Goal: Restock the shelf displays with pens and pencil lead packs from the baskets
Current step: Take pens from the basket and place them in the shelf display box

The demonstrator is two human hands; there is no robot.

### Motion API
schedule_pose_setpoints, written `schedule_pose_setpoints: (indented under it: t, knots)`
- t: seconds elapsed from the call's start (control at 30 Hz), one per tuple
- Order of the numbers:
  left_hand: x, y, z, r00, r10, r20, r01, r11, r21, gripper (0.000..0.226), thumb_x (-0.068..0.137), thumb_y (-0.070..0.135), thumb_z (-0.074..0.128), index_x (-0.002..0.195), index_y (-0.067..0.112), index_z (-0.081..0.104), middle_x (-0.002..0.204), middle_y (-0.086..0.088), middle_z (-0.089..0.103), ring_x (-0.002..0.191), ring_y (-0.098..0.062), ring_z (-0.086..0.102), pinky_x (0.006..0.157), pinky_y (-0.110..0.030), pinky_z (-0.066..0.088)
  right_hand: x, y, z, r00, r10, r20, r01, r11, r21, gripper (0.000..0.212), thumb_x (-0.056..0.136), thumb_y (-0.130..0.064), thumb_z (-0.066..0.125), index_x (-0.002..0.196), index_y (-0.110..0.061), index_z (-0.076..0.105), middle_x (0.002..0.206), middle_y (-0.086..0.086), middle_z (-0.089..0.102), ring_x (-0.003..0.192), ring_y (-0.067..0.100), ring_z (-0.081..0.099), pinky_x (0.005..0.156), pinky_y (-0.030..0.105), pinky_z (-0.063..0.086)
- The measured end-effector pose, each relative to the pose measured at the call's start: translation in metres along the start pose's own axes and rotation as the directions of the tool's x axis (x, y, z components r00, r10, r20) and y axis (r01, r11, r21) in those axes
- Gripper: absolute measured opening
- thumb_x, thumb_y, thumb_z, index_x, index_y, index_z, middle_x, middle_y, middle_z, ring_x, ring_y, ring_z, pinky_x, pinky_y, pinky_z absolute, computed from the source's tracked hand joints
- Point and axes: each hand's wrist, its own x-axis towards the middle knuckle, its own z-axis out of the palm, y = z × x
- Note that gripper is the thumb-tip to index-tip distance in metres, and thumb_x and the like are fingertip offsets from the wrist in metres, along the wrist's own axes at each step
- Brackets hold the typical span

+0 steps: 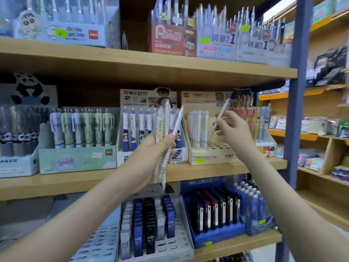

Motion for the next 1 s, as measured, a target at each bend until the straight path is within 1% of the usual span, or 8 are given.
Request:
schedule_pose_setpoints:
  t: [0.17, 0.3, 0.43, 0.57, 0.67, 0.73, 0.87, 1.0]
  knots:
    - [0.007, -0.005, 0.009, 1.0, -0.001, -0.007, 0.001, 1.0, 0.022, 0.017, 0.091, 0.028, 0.052, 0.094, 0.011, 0.055, 0.071, 0.002, 0.057, 0.064, -0.011, 0.054, 0.07, -0.028, 0.048, 0.011, 0.002, -0.002, 0.999, -0.011, 0.031, 0.012, 0.999, -0.037, 0.019, 0.097, -0.017, 0.049, 0.115, -0.017, 0.056, 0.089, 0.0, 0.067, 0.081, 0.012, 0.064, 0.066, 0.021, 0.051]
    - [0.009, -0.009, 0.014, 1.0, -0.003, 0.005, 0.003, 1.0, 0.017, 0.018, 0.093, 0.026, 0.051, 0.1, 0.01, 0.055, 0.075, 0.001, 0.057, 0.068, -0.012, 0.053, 0.075, -0.03, 0.05, 0.016, 0.006, -0.003, 0.999, -0.012, 0.032, 0.014, 0.998, -0.058, 0.017, 0.097, -0.019, 0.051, 0.113, -0.019, 0.057, 0.091, 0.001, 0.067, 0.08, 0.017, 0.065, 0.071, 0.028, 0.055]
    - [0.007, -0.012, 0.016, 0.999, -0.009, 0.042, 0.007, 0.999, 0.042, 0.02, 0.091, 0.029, 0.052, 0.097, 0.01, 0.054, 0.073, 0.001, 0.056, 0.067, -0.011, 0.053, 0.074, -0.028, 0.051, 0.017, 0.008, -0.003, 0.999, -0.027, 0.026, 0.029, 0.998, -0.048, 0.02, 0.097, -0.019, 0.05, 0.116, -0.02, 0.054, 0.09, -0.001, 0.067, 0.076, 0.012, 0.064, 0.06, 0.017, 0.048]
    - [0.004, -0.015, 0.017, 0.998, -0.014, 0.068, 0.009, 0.997, 0.072, 0.037, 0.081, 0.036, 0.056, 0.109, 0.012, 0.052, 0.076, 0.005, 0.059, 0.068, -0.008, 0.055, 0.074, -0.027, 0.052, 0.016, 0.008, -0.002, 0.999, -0.045, 0.001, 0.045, 0.996, -0.072, 0.024, 0.097, -0.019, 0.051, 0.12, -0.016, 0.054, 0.089, -0.001, 0.066, 0.077, 0.012, 0.064, 0.061, 0.016, 0.047]
    - [0.003, -0.016, 0.018, 0.997, -0.012, 0.079, 0.001, 0.991, 0.132, 0.024, 0.088, 0.034, 0.054, 0.103, 0.015, 0.054, 0.078, 0.004, 0.058, 0.068, -0.007, 0.055, 0.074, -0.026, 0.05, 0.015, 0.011, 0.002, 0.995, -0.03, 0.097, 0.045, 0.986, -0.158, 0.024, 0.095, -0.019, 0.053, 0.118, -0.012, 0.056, 0.088, 0.003, 0.068, 0.079, 0.017, 0.066, 0.069, 0.029, 0.056]
    - [0.003, -0.017, 0.016, 0.997, 0.004, 0.083, -0.017, 0.989, 0.148, 0.031, 0.085, 0.037, 0.054, 0.108, 0.017, 0.055, 0.081, 0.004, 0.059, 0.071, -0.008, 0.056, 0.079, -0.03, 0.049, 0.015, 0.015, 0.006, 0.985, 0.034, 0.17, 0.003, 0.977, -0.215, 0.018, 0.095, -0.02, 0.053, 0.11, -0.011, 0.06, 0.085, 0.005, 0.069, 0.079, 0.022, 0.067, 0.074, 0.04, 0.058]
    - [0.001, -0.015, 0.015, 0.993, 0.053, 0.104, -0.073, 0.977, 0.2, 0.031, 0.087, 0.037, 0.052, 0.114, 0.022, 0.054, 0.082, 0.009, 0.06, 0.071, -0.003, 0.057, 0.082, -0.03, 0.048, 0.015, 0.02, 0.009, 0.979, 0.077, 0.186, -0.016, 0.95, -0.312, 0.015, 0.095, -0.02, 0.054, 0.105, -0.011, 0.06, 0.079, 0.002, 0.067, 0.07, 0.013, 0.064, 0.059, 0.023, 0.05]
    - [-0.002, -0.017, 0.013, 0.991, 0.077, 0.107, -0.097, 0.975, 0.2, 0.035, 0.078, 0.044, 0.053, 0.109, 0.028, 0.055, 0.082, 0.012, 0.06, 0.075, -0.003, 0.056, 0.083, -0.029, 0.046, 0.01, 0.019, 0.008, 0.983, 0.077, 0.167, -0.014, 0.937, -0.349, 0.015, 0.092, -0.019, 0.059, 0.106, -0.013, 0.058, 0.091, 0.0, 0.063, 0.078, 0.01, 0.059, 0.057, 0.011, 0.043]
